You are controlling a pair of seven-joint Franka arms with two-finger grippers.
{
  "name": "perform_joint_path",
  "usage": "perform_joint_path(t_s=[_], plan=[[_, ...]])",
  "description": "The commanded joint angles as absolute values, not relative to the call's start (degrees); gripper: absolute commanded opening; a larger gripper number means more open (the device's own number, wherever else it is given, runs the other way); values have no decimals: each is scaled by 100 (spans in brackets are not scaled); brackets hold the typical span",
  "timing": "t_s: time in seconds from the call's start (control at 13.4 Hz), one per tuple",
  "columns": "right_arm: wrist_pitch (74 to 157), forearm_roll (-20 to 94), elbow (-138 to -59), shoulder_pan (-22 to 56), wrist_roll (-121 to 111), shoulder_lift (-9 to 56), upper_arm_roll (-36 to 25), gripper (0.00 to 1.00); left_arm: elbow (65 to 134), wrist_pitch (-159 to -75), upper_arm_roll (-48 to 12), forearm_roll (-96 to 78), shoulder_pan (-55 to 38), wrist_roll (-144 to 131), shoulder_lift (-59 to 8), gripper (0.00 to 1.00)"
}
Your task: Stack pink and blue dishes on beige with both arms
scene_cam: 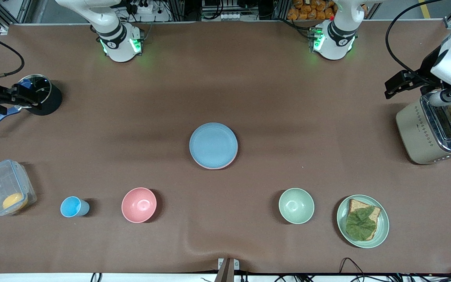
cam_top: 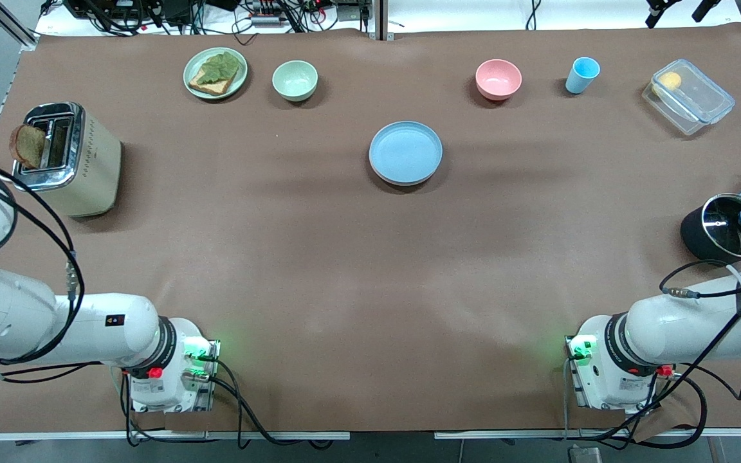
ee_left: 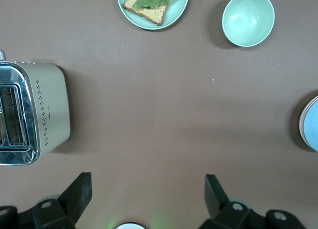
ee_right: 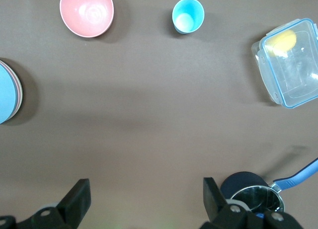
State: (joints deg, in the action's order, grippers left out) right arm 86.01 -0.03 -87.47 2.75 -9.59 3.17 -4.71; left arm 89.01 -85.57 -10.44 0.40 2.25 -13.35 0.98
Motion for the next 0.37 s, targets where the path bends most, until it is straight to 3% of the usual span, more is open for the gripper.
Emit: perform_joint_path(t_s=[0.0,0.3], plan=[[8534,-123,-8745,220,-817,237,-334,100,8719,-8420,-1046,53,246,-1204,132,100],[8525,-140,-8763,176,-835,237,-351,100,8657,-8385,-1011,44,246,-1204,114,100]])
